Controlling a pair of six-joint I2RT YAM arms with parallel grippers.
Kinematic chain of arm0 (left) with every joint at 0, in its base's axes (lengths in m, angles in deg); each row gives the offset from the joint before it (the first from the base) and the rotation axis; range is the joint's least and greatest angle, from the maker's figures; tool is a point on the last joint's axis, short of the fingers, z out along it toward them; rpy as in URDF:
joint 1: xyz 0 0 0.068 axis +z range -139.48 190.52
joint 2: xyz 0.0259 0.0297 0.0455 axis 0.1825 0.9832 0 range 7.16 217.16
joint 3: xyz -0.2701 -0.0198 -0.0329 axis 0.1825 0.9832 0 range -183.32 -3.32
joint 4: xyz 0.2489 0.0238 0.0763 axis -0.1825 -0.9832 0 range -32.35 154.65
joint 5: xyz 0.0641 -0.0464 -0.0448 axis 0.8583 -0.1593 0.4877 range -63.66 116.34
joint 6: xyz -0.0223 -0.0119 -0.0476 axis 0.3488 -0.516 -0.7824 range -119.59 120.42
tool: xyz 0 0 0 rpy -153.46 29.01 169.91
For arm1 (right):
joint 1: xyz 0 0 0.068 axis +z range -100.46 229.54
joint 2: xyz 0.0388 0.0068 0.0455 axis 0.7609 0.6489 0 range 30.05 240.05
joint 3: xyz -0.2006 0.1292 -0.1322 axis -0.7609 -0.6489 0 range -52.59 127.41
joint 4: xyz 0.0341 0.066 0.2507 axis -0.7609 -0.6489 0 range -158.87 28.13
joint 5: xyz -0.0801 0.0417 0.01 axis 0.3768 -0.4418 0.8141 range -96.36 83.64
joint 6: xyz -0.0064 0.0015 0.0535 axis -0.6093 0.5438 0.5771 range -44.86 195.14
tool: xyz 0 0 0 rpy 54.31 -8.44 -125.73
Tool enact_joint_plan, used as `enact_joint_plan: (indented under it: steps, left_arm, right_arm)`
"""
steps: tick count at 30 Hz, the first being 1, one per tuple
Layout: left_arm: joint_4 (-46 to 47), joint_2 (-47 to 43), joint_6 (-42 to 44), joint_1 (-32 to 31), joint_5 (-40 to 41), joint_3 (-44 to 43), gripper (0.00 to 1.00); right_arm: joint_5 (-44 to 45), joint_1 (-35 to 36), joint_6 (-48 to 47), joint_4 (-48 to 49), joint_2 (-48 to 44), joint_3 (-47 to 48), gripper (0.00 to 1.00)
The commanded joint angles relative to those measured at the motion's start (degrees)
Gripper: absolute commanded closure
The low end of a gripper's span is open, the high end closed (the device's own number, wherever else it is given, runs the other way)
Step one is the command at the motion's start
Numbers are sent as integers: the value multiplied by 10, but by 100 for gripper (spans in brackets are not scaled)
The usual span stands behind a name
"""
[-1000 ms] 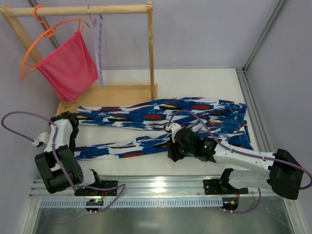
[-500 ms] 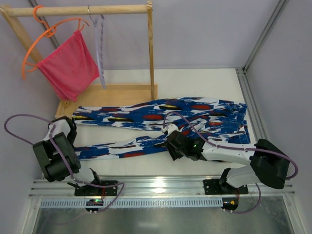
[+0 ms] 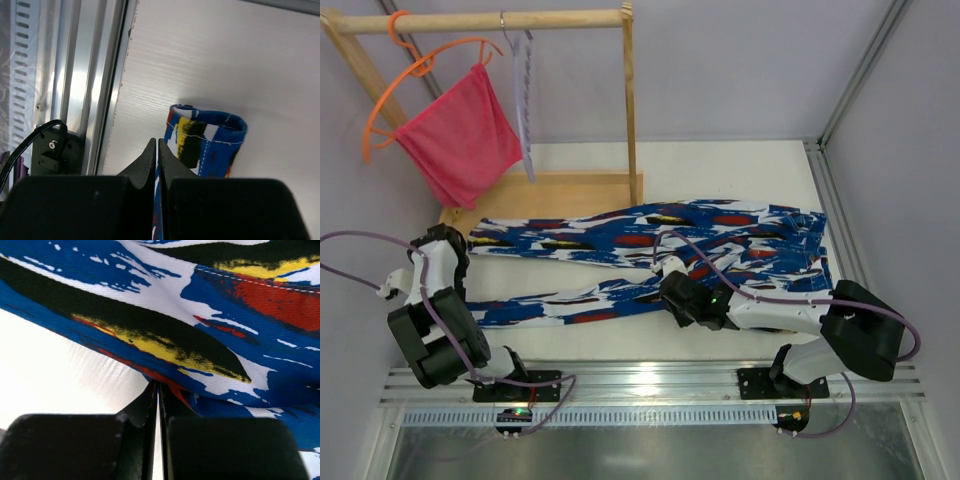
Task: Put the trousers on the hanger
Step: Fold the trousers
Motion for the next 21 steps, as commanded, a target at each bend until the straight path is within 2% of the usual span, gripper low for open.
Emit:
enact_joint_plan:
  steps: [1,4,6,7,8,11,17,21]
  left_arm:
    - [-14,-17,9,1,23,-34,100]
    - [-21,-21,14,1,34,-37,99]
    - [-18,-28,12,2,32,-11,92]
    - [-16,-33,11,3,30,-2,83]
    - [-11,-48,5,2,27,7,57]
    - [26,-84,21,6,4,46,38]
    - [77,-99,40,11,-27,78,35]
    - [88,-45,29,14,-45,96,34]
  right_arm:
    - [-10,7,11,22,-19,-6,96]
    - [-35,7,19,26,-60,-23,96]
    - [-39,7,22,27,-86,-30,96]
    - [-40,7,23,29,-91,-32,96]
    - [-42,7,24,33,-95,-32,96]
    - [-42,7,26,40,-90,-30,96]
    - [-39,7,21,46,-80,-21,96]
    - [-27,7,19,44,-89,-21,94]
